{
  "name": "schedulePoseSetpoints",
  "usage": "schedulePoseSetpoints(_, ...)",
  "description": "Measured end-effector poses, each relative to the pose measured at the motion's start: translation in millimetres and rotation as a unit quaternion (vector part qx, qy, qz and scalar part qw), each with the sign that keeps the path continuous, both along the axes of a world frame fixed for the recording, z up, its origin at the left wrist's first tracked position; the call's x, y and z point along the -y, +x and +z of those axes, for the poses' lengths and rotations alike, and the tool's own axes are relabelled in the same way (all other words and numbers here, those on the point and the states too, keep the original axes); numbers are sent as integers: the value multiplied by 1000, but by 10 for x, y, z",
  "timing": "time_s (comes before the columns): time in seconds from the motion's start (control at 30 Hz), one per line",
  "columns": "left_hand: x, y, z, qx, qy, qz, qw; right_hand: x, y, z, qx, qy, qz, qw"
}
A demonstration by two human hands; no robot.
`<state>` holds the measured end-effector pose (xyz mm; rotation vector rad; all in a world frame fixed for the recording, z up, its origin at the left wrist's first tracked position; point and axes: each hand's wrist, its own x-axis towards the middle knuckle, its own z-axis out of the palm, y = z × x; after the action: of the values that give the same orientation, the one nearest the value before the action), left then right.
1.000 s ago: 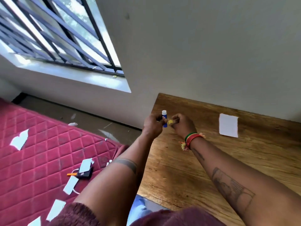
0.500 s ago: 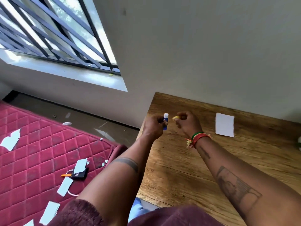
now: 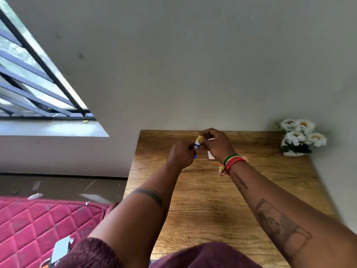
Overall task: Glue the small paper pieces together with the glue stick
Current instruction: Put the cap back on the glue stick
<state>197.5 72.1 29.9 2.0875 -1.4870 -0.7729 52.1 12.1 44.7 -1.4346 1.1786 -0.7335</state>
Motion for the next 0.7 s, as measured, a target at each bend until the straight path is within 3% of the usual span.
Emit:
schedulePoseSetpoints(0.23, 164, -337, 136, -12, 10, -44, 999, -86, -417, 86, -107, -100, 19, 989)
schedulePoseSetpoints(0.4, 233, -484, 215, -68, -1, -30, 997, -183, -638, 28, -183, -134, 144, 963)
schedulePoseSetpoints(0.7, 244, -683, 267, -115, 17, -17, 993, -183, -736, 16, -281, -210, 112, 930)
